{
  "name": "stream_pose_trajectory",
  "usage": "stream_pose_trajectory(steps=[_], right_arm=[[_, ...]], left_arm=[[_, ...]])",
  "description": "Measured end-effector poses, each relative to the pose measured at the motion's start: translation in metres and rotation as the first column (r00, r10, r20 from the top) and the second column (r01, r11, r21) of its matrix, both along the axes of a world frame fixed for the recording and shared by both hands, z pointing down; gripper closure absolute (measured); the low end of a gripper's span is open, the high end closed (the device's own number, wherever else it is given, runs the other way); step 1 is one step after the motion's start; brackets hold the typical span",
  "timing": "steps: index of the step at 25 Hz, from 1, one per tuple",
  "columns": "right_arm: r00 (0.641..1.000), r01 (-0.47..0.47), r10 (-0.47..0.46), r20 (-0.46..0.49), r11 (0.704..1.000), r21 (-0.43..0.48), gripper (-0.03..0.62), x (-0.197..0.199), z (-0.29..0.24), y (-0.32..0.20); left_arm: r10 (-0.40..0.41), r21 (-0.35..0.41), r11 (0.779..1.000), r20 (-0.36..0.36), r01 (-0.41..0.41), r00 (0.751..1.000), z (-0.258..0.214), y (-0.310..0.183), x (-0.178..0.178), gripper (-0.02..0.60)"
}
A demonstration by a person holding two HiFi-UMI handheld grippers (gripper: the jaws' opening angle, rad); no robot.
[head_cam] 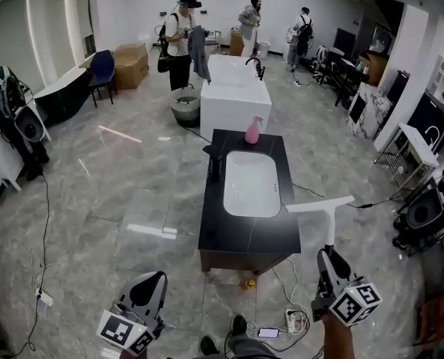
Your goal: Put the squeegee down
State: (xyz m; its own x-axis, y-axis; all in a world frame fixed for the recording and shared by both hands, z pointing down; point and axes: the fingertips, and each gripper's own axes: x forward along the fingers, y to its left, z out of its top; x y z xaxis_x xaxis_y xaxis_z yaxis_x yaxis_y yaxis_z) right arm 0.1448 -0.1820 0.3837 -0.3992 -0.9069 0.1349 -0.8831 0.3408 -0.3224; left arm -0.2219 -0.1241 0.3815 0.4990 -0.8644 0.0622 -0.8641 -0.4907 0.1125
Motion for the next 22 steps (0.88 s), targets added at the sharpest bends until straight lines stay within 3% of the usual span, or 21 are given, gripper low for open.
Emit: stream_pose_trajectory(steps=[22], right_arm=[[0.999,0.025,-0.022,0.027,0.990,-0.139,0.499,0.051,0.109,-0.140]], left_arm=[[-0.041,-0.143,0.989,0.035,0.046,0.999,0.039,-0.069,0.036,0.577]])
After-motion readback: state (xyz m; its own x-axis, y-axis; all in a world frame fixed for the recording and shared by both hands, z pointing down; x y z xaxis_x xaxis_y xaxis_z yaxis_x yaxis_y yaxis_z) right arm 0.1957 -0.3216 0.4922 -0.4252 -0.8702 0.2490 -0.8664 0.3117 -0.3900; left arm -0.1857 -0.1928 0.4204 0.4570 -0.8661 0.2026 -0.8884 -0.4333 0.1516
